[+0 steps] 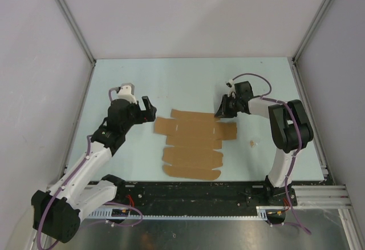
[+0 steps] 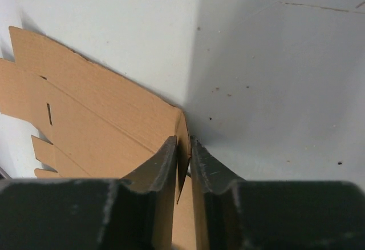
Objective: Fold the paper box
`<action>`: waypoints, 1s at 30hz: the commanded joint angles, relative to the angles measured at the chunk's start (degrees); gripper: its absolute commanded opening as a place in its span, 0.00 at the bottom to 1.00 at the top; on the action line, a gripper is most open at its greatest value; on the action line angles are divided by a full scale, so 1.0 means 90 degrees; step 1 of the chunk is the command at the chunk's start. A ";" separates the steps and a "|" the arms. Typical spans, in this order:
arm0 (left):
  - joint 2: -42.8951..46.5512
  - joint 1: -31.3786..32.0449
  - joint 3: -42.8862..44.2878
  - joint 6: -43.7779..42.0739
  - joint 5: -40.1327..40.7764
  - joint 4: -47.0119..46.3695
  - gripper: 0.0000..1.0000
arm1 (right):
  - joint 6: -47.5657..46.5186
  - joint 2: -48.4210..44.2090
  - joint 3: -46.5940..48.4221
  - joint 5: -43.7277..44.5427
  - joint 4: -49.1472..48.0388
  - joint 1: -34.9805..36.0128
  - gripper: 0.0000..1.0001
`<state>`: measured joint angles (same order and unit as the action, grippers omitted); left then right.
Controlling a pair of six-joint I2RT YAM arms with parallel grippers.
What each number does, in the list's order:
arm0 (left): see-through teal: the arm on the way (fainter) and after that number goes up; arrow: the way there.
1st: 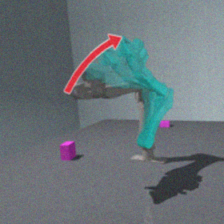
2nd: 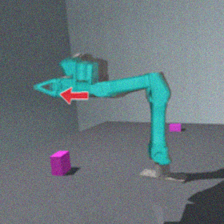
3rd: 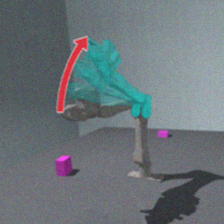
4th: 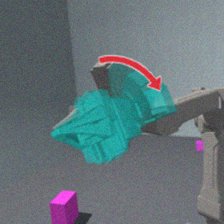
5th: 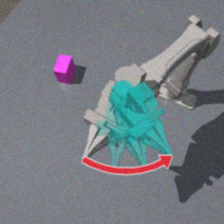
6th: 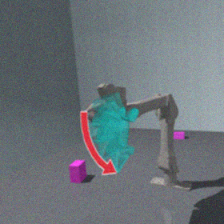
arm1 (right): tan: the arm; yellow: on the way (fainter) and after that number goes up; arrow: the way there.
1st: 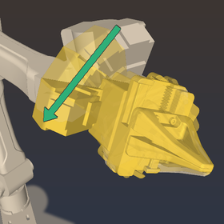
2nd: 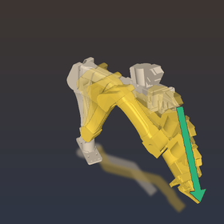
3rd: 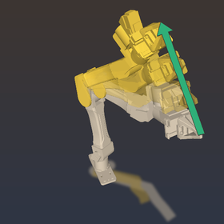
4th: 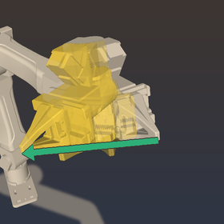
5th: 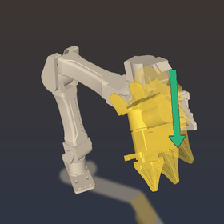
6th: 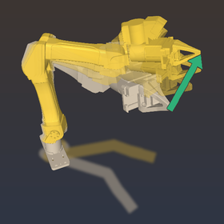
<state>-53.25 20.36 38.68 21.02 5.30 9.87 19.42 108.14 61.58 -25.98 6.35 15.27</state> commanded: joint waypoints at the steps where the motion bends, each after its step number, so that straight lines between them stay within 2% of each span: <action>1: -0.0030 0.0042 0.0107 0.0048 -0.0071 0.0007 1.00 | 0.0020 0.0065 0.0199 0.0074 -0.0119 0.0022 0.15; 2: -0.0040 0.0042 0.0136 0.0048 -0.0071 -0.0003 1.00 | 0.0049 0.0055 0.0199 0.0093 -0.0139 0.0022 0.10; 8: -0.0040 0.0042 0.0175 0.0028 -0.0062 0.0026 1.00 | 0.0351 -0.0179 0.0199 0.0250 -0.0207 0.0003 0.00; 15: -0.0137 0.0042 0.0234 0.0087 -0.0169 0.0026 1.00 | 0.1221 -0.0725 -0.0152 0.0376 -0.0647 0.0091 0.00; 20: -0.0177 0.0042 0.0351 0.0087 -0.0315 0.0017 1.00 | 0.1231 -0.1291 -0.0465 0.0805 -0.1037 0.0169 0.00; 24: -0.0303 0.0042 0.0448 0.0116 -0.0501 -0.0003 1.00 | 0.1241 -0.1604 -0.0845 0.0748 -0.1427 0.0159 0.00; 30: -0.0596 0.0042 0.0859 -0.0108 -0.1506 -0.0382 0.94 | 0.0753 -0.2189 -0.1285 0.0329 -0.1691 0.0188 0.00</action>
<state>-57.52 20.40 42.13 20.95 -0.86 10.70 28.97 93.14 51.83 -20.51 -4.47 16.67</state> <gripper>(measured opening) 0.972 0.018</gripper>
